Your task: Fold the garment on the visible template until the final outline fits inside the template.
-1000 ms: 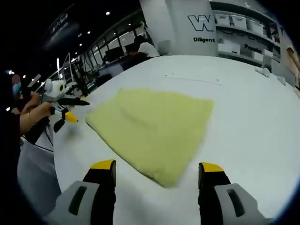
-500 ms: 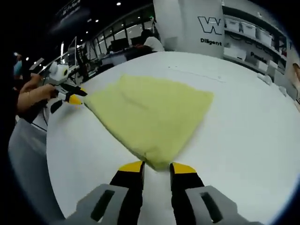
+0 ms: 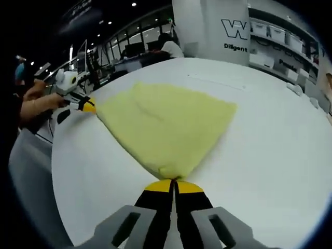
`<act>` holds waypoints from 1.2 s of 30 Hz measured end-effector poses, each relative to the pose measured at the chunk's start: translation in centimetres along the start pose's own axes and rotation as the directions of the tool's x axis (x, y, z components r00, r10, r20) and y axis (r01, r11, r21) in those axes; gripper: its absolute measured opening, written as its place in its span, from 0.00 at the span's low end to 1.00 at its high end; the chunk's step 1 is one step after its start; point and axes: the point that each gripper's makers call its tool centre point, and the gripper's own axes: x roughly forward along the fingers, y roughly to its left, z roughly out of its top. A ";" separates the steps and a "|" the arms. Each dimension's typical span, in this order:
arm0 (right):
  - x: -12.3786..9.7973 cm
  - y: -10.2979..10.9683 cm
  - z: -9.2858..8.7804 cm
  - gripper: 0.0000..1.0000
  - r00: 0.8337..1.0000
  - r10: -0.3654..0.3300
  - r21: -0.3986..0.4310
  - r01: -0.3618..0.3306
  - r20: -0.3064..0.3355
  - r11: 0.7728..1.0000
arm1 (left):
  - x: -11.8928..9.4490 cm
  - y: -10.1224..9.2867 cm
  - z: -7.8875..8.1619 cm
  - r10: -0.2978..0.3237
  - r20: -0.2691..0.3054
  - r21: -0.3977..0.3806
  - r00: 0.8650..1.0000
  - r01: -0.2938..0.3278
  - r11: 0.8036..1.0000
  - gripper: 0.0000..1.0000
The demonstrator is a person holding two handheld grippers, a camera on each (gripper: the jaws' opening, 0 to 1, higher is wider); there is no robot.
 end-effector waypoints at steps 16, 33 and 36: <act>-1.3 -0.7 -0.4 0.00 1.000 -0.007 -0.020 0.006 -0.026 1.000 | -0.6 0.2 -0.1 -0.001 0.005 -0.026 1.000 0.001 1.000 0.01; -2.0 1.7 -2.0 0.00 0.998 0.026 -0.018 -0.027 -0.055 0.999 | -3.1 -1.3 -2.3 -0.050 0.009 -0.041 0.999 0.050 0.998 0.01; -2.3 2.1 -2.2 0.00 0.998 0.035 -0.022 -0.036 -0.058 0.999 | -3.4 -1.3 -2.6 -0.049 0.018 -0.061 0.999 0.050 0.997 0.01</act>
